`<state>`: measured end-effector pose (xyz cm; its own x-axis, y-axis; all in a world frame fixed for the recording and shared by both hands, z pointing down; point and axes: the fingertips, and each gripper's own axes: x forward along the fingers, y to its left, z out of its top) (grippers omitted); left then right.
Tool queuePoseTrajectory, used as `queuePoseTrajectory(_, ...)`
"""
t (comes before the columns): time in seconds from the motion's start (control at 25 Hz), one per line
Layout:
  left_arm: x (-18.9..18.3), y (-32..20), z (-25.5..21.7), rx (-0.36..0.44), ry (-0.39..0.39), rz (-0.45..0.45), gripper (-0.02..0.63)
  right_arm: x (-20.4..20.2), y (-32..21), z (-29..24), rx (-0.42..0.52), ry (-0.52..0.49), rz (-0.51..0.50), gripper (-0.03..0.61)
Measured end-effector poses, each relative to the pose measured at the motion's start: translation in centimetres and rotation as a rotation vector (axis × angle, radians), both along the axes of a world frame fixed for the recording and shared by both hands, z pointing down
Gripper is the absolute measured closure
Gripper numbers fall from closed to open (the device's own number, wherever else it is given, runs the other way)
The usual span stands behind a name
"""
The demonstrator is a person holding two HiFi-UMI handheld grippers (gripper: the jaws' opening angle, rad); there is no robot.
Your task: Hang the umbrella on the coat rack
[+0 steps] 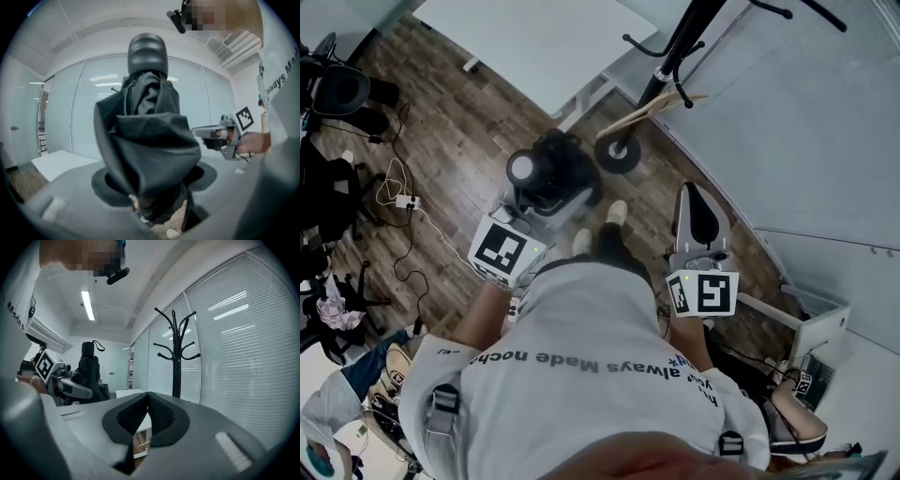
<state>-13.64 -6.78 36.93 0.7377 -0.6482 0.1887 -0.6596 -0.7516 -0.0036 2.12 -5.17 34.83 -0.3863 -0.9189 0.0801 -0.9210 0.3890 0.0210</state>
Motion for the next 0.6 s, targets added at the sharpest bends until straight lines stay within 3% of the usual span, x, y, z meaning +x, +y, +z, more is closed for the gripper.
queuePoseTrajectory(0.6,8.0,-11.9,-1.5,0.033,-0.002,-0.007,0.319,8.4,-12.3,-0.8,0.05,-0.02,-0.007,0.577)
